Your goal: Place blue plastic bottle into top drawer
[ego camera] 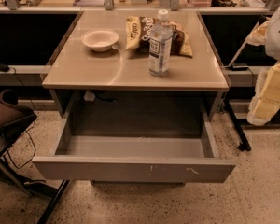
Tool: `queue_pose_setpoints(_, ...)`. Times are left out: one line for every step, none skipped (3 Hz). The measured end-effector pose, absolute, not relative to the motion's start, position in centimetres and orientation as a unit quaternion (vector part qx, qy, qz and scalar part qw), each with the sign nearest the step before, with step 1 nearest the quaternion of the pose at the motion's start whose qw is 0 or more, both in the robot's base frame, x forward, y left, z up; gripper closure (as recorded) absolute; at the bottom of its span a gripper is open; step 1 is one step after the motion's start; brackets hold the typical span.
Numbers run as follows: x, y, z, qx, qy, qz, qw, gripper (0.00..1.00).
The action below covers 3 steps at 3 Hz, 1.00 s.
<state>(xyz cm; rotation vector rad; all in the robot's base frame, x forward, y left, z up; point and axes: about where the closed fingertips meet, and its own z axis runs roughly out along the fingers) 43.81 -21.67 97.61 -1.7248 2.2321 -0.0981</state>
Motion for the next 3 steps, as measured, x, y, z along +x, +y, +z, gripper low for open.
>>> queue_pose_setpoints(43.8,-21.7,97.6,-0.603,0.781,-0.034,0.159,0.00)
queue_pose_setpoints(47.2,-21.1,96.6,-0.601,0.785,-0.036,0.146,0.00)
queue_pose_setpoints(47.4,-21.0,96.5,-0.601,0.784,-0.039,0.148,0.00)
